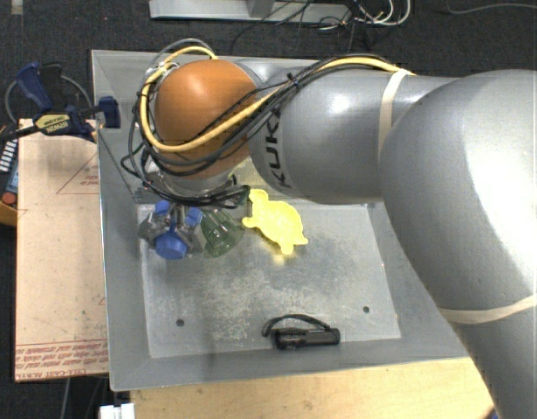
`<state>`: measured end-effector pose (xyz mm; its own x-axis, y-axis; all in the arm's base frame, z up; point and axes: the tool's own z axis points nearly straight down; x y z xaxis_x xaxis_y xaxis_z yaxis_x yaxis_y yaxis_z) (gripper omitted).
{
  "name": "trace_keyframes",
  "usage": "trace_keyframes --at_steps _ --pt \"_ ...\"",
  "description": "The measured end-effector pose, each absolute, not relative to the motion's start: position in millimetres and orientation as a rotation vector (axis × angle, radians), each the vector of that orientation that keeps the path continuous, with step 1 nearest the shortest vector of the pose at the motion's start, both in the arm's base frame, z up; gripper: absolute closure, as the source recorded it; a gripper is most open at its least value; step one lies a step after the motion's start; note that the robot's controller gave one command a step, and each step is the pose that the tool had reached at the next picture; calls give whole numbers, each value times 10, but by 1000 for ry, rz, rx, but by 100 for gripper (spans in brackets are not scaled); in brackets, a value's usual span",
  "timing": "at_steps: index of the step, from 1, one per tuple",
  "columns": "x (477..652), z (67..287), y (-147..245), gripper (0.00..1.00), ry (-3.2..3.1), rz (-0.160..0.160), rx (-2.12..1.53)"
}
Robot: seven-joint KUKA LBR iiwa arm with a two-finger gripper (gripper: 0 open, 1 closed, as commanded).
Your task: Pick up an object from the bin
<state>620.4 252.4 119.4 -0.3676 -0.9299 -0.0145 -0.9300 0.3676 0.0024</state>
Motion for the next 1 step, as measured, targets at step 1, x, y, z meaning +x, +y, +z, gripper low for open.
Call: trace_keyframes --at_steps 1 --pt "6215 1276 2530 100 2586 15 -1756"
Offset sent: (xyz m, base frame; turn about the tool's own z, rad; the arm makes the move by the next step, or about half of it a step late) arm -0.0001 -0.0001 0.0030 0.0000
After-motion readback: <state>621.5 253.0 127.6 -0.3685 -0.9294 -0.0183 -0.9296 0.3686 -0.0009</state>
